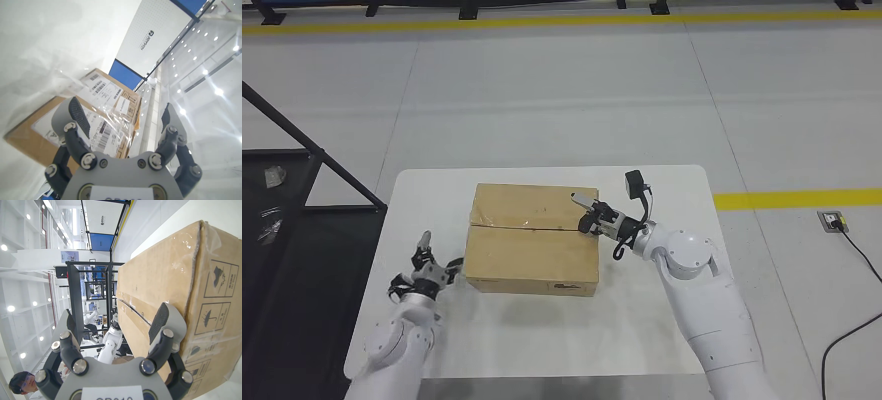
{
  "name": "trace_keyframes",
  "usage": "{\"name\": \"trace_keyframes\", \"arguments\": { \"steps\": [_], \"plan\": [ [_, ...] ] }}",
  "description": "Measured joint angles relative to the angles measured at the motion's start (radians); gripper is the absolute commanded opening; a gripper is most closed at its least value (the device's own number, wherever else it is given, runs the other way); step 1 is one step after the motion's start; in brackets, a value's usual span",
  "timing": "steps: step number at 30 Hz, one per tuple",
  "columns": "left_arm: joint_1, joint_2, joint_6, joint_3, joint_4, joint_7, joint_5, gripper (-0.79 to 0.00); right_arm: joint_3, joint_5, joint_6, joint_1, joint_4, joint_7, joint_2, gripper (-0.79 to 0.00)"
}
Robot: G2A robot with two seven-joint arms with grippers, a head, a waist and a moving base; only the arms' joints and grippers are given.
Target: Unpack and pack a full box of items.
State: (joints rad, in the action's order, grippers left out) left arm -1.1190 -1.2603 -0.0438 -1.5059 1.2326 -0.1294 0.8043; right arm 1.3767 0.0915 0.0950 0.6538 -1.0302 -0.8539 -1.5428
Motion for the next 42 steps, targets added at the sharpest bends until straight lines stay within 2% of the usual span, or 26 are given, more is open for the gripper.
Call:
{"name": "trace_keyframes", "arguments": {
  "steps": [2, 7, 11, 16, 23, 36, 42],
  "plan": [
    [0.026, -0.011, -0.045, 0.016, -0.028, 0.050, 0.032, 0.000, 0.000, 0.000, 0.000, 0.000, 0.000, 0.000, 0.000, 0.000],
    [0.052, -0.028, -0.162, 0.025, -0.044, 0.093, 0.082, 0.000, 0.000, 0.000, 0.000, 0.000, 0.000, 0.000, 0.000, 0.000],
    [0.053, -0.036, -0.241, 0.013, -0.013, 0.128, 0.104, 0.000, 0.000, 0.000, 0.000, 0.000, 0.000, 0.000, 0.000, 0.000],
    [0.055, -0.041, -0.287, -0.011, 0.048, 0.175, 0.110, 0.000, 0.000, 0.000, 0.000, 0.000, 0.000, 0.000, 0.000, 0.000],
    [0.043, -0.042, -0.290, -0.053, 0.135, 0.203, 0.114, 0.000, 0.000, 0.000, 0.000, 0.000, 0.000, 0.000, 0.000, 0.000],
    [0.032, -0.047, -0.247, -0.072, 0.186, 0.180, 0.117, 0.000, 0.000, 0.000, 0.000, 0.000, 0.000, 0.000, 0.000, 0.000],
    [0.005, -0.050, -0.255, -0.090, 0.242, 0.159, 0.132, 0.000, 0.000, 0.000, 0.000, 0.000, 0.000, 0.000, 0.000, 0.000]
  ]
}}
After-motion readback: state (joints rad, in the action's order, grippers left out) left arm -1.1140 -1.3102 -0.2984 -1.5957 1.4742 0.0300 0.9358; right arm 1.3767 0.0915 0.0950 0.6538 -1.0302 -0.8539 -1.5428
